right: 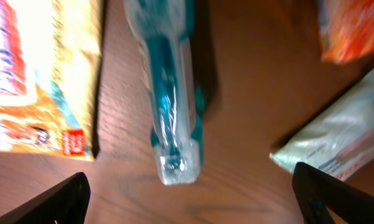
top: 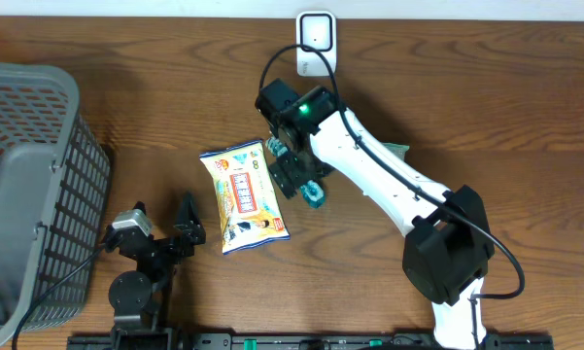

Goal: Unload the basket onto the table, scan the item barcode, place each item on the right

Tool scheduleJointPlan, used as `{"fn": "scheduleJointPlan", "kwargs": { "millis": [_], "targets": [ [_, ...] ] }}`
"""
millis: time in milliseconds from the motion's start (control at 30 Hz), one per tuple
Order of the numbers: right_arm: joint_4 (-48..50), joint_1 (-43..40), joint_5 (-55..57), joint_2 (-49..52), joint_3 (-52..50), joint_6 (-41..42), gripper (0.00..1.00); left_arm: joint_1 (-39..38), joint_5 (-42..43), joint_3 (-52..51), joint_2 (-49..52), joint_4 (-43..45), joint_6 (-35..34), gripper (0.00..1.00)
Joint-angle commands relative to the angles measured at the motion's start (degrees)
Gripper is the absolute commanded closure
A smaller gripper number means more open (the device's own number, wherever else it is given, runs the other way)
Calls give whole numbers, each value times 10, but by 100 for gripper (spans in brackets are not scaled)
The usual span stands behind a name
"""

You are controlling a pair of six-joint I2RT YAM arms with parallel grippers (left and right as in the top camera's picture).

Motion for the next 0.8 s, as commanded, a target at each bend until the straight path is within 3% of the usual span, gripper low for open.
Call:
{"fn": "scheduleJointPlan", "kwargs": {
  "millis": [0,267,367,467,600,767],
  "targets": [
    [-12,3,2,-12,-9,25,1,2,5,-10,-4,-17,1,3],
    [-63,13,7,-200,-21,22,1,2,5,-10,-3,-17,1,3],
    [-46,13,40,-306,-81,22,1,2,5,-10,-3,-17,1,3],
    [51,12,37,-402,-212,22,1,2,5,-10,-3,-17,1,3],
    [288,12,-15,-458,-431,22,1,2,5,-10,-3,-17,1,3],
    [352,10,-62,-389,-460,17,1,2,5,-10,-3,-17,1,3]
  ]
}}
